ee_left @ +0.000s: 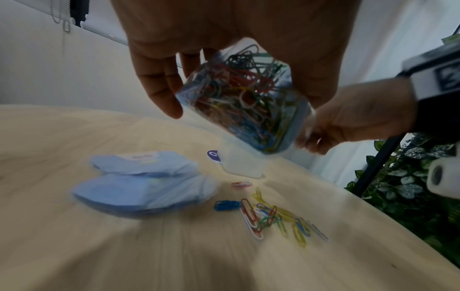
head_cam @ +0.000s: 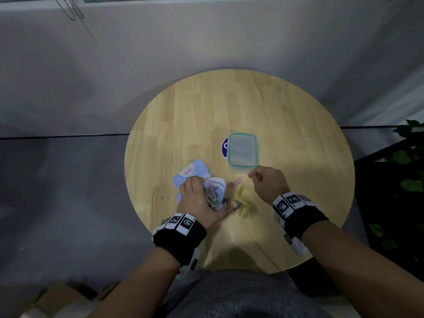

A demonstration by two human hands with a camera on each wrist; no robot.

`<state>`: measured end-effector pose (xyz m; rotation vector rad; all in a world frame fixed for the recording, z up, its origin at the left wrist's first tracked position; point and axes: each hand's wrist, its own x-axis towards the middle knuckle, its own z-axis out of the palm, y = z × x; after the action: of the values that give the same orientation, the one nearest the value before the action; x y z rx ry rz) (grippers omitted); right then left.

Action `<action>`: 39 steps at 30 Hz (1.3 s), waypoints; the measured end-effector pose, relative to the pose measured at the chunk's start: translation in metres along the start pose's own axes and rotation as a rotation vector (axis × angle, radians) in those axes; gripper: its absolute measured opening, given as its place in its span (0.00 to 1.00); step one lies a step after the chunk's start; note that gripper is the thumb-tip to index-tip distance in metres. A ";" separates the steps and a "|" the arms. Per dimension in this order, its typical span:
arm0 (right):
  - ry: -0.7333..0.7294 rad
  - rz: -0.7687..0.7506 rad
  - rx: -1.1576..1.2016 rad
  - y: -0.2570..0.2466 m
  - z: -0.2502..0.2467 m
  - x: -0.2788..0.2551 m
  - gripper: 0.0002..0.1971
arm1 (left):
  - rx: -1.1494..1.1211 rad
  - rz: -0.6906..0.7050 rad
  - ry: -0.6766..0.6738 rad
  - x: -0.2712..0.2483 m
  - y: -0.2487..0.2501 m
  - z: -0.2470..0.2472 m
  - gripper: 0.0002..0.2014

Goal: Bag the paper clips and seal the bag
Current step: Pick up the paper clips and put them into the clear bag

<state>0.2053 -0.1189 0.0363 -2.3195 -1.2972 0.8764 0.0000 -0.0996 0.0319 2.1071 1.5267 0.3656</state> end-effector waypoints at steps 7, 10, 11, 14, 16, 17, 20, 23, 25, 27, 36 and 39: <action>-0.492 -0.422 -0.597 0.009 0.038 0.014 0.34 | 0.083 0.014 -0.072 -0.005 -0.010 0.003 0.33; -0.518 -0.462 -0.720 0.011 0.049 0.022 0.38 | 0.089 0.026 -0.061 -0.006 -0.010 0.000 0.34; -0.518 -0.458 -0.737 0.013 0.052 0.024 0.38 | 0.094 0.029 -0.060 -0.006 -0.010 -0.002 0.33; -0.486 -0.469 -0.755 0.021 0.053 0.025 0.32 | 0.102 0.025 -0.074 -0.007 -0.010 -0.005 0.33; -0.445 -0.459 -0.731 0.027 0.048 0.020 0.26 | 0.103 0.029 -0.081 -0.007 -0.011 -0.004 0.33; -0.412 -0.456 -0.712 0.031 0.046 0.016 0.24 | 0.105 0.027 -0.090 -0.007 -0.012 -0.004 0.33; -0.326 -0.460 -0.615 0.044 0.045 0.010 0.16 | 0.097 0.012 -0.127 -0.006 -0.010 -0.001 0.33; -0.317 -0.381 -0.603 0.044 0.047 0.005 0.12 | 0.094 0.020 -0.145 -0.005 -0.006 0.001 0.33; -0.329 -0.295 -0.614 0.039 0.048 0.004 0.13 | 0.091 0.021 -0.147 -0.003 -0.004 0.003 0.33; -0.313 -0.222 -0.590 0.036 0.050 0.006 0.13 | 0.086 0.020 -0.145 -0.002 -0.001 0.003 0.33; -0.303 -0.131 -0.365 0.050 0.044 0.000 0.19 | 0.081 -0.003 -0.150 0.003 0.004 0.001 0.33; -0.339 -0.187 -0.375 0.053 0.047 -0.007 0.31 | 0.097 -0.003 -0.138 0.000 0.003 0.005 0.34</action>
<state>0.2054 -0.1530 -0.0258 -2.3295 -1.9321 1.0719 0.0048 -0.1013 0.0296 2.1551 1.4944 0.1439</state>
